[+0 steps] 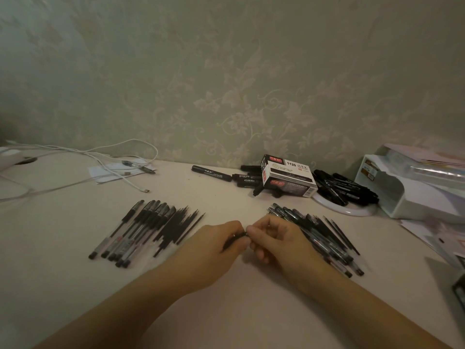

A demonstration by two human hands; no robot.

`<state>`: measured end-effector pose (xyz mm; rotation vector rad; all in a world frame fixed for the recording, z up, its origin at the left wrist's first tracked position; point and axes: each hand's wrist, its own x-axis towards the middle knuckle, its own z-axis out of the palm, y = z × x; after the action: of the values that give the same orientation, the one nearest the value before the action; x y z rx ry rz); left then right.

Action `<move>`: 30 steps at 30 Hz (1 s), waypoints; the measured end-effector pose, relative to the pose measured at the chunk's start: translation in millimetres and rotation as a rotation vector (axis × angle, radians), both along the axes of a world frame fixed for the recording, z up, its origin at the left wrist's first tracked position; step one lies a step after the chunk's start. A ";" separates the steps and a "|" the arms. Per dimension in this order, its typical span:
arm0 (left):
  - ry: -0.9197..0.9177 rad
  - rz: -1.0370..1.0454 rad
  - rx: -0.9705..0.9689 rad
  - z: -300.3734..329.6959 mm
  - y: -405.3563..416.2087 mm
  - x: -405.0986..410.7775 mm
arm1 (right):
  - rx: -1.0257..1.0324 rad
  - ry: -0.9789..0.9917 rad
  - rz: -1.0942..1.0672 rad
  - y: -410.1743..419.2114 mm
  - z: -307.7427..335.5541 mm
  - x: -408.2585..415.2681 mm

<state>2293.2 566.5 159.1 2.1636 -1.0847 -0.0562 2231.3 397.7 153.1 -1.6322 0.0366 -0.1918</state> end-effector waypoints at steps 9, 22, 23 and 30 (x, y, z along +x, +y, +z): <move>-0.164 0.033 0.066 2.1 -2.4 5.2 | -0.011 -0.020 -0.015 0.0 -2.5 0.6; -0.194 0.072 0.065 -1.9 -1.8 5.4 | 0.025 -0.061 -0.080 3.6 -1.8 -2.0; -0.189 0.080 0.078 -2.7 -1.8 4.6 | 0.016 -0.079 -0.109 3.2 -2.2 -2.3; -0.150 0.126 0.004 -1.0 1.0 5.3 | -0.657 -0.168 -0.371 -15.0 -5.1 -0.3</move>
<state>2298.5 567.5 158.1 2.2639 -1.0277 0.1637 2231.0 382.6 148.0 -2.2478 0.1617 -0.6812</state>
